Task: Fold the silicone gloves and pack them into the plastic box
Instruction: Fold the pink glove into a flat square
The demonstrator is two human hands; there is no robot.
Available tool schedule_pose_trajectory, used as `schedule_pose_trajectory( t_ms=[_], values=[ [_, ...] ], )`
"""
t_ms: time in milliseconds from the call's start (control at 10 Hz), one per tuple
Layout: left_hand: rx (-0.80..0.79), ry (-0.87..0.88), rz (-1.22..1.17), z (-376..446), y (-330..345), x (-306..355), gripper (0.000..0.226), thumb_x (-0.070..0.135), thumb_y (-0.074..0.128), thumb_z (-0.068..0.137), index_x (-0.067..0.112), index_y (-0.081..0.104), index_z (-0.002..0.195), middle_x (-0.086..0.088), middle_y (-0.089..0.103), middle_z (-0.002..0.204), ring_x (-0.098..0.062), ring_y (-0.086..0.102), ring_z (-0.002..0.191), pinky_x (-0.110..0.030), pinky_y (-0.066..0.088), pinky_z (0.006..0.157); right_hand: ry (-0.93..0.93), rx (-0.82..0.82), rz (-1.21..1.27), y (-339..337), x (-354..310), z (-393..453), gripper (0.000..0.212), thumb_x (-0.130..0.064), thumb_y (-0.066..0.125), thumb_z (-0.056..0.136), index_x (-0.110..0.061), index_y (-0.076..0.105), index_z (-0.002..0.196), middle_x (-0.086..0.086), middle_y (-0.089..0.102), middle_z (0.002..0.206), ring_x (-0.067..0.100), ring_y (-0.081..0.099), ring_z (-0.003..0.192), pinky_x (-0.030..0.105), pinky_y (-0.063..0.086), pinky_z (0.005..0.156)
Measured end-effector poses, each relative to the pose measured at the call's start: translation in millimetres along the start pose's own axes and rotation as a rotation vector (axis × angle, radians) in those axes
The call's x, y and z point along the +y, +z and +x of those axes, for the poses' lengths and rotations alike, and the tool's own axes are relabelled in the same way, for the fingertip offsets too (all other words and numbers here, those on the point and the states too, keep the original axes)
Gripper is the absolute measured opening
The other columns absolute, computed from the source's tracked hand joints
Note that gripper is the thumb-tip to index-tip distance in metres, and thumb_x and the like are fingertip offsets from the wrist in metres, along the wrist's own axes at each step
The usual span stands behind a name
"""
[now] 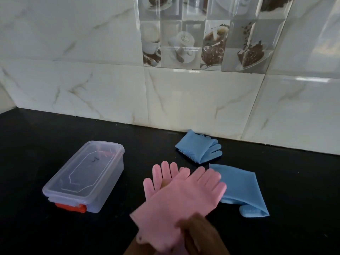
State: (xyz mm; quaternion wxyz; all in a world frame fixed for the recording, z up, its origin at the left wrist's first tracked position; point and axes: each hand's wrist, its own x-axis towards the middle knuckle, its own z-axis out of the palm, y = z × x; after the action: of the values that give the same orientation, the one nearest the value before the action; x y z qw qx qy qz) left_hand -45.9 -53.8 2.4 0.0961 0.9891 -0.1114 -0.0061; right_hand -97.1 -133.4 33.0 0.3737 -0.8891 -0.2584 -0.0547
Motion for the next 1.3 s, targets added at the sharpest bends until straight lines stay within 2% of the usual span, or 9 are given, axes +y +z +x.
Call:
schedule_pose_trajectory(
  t_ms=[100, 200, 300, 400, 500, 700, 800, 1000, 1300],
  values=[
    [0.145, -0.152, -0.138, 10.0, 29.1, 0.4, 0.022, 0.026, 0.049, 0.081, 0.022, 0.041, 0.101, -0.007, 0.039, 0.099, -0.035, 0.038, 0.085, -0.06, 0.032, 0.082, 0.106, 0.469, -0.035, 23.4, 12.3, -41.0, 0.05, 0.044, 0.064, 0.008, -0.001, 0.061, 0.031, 0.004, 0.063, 0.04, 0.021, 0.059, 0.041, 0.03, 0.045, 0.054],
    [0.146, -0.398, -0.262, 6.6, 15.5, 0.1, 0.04, 0.04, 0.048, 0.083, 0.023, 0.041, 0.119, -0.012, 0.042, 0.121, -0.041, 0.038, 0.11, -0.061, 0.031, 0.093, 0.328, 0.142, 0.217, 5.4, 43.6, -60.6, 0.043, 0.019, 0.075, 0.06, -0.02, 0.07, 0.077, 0.008, 0.072, 0.086, 0.009, 0.061, 0.065, 0.012, 0.046, 0.063],
    [0.251, -0.603, -0.988, 3.3, 2.2, 23.6, 0.022, 0.025, 0.056, 0.069, 0.024, 0.039, 0.083, -0.006, 0.037, 0.084, -0.031, 0.034, 0.078, -0.053, 0.031, 0.076, 0.842, 0.021, 0.492, -8.8, 76.4, -32.9, 0.027, -0.023, 0.055, 0.09, -0.016, 0.056, 0.116, 0.009, 0.061, 0.111, 0.019, 0.062, 0.088, 0.037, 0.054, 0.085],
    [0.076, -0.632, -1.79, -33.1, 11.1, 9.3, 0.04, 0.009, 0.043, 0.088, 0.027, 0.047, 0.124, -0.028, 0.049, 0.119, -0.048, 0.042, 0.111, -0.055, 0.037, 0.097, 0.868, -0.086, 0.685, -12.4, 77.3, -4.9, 0.034, -0.025, 0.052, 0.091, -0.011, 0.051, 0.122, 0.008, 0.058, 0.11, 0.027, 0.057, 0.1, 0.042, 0.052, 0.082],
    [-0.073, -0.623, -2.007, -69.7, 4.6, -3.2, 0.075, -0.018, 0.029, 0.079, 0.02, 0.03, 0.143, -0.025, 0.039, 0.141, -0.048, 0.04, 0.124, -0.057, 0.043, 0.098, 0.801, -0.122, 0.797, -13.1, 71.8, 8.9, 0.031, -0.011, 0.056, 0.088, -0.003, 0.054, 0.118, 0.013, 0.063, 0.102, 0.031, 0.059, 0.097, 0.043, 0.052, 0.078],
    [0.155, -0.441, -2.19, -79.4, -12.0, -17.1, 0.09, -0.02, 0.033, 0.063, 0.027, 0.042, 0.139, -0.016, 0.052, 0.135, -0.044, 0.048, 0.122, -0.063, 0.039, 0.101, 0.468, -0.027, 0.767, -16.9, 42.9, 43.9, 0.023, -0.006, 0.059, 0.081, -0.023, 0.062, 0.096, 0.011, 0.067, 0.101, 0.029, 0.064, 0.09, 0.041, 0.055, 0.073],
    [0.276, -0.347, -2.299, -81.9, -13.0, -33.8, 0.086, -0.017, 0.037, 0.055, 0.031, 0.056, 0.125, -0.013, 0.071, 0.113, -0.038, 0.067, 0.101, -0.055, 0.054, 0.082, 0.344, -0.073, 0.854, -9.8, 34.0, 60.0, 0.033, -0.003, 0.057, 0.081, -0.025, 0.064, 0.105, 0.003, 0.07, 0.1, 0.019, 0.067, 0.087, 0.034, 0.058, 0.07],
    [0.264, -0.625, -2.283, -102.0, 20.7, -46.2, 0.07, -0.016, 0.032, 0.075, 0.021, 0.051, 0.131, -0.021, 0.059, 0.127, -0.047, 0.053, 0.115, -0.06, 0.048, 0.09, 0.618, -0.322, 0.754, 39.1, 44.6, 66.0, 0.029, 0.006, 0.051, 0.081, -0.001, 0.058, 0.109, 0.019, 0.064, 0.108, 0.033, 0.061, 0.097, 0.046, 0.051, 0.086],
    [0.235, -0.792, -2.079, -110.1, 18.5, -36.3, 0.061, -0.014, 0.039, 0.079, 0.022, 0.045, 0.128, -0.011, 0.059, 0.117, -0.035, 0.059, 0.103, -0.042, 0.058, 0.064, 0.632, -0.39, 0.716, 37.7, 58.6, 64.8, 0.026, -0.004, 0.054, 0.086, -0.012, 0.06, 0.11, 0.004, 0.065, 0.099, 0.022, 0.061, 0.092, 0.032, 0.052, 0.07]
  ],
)
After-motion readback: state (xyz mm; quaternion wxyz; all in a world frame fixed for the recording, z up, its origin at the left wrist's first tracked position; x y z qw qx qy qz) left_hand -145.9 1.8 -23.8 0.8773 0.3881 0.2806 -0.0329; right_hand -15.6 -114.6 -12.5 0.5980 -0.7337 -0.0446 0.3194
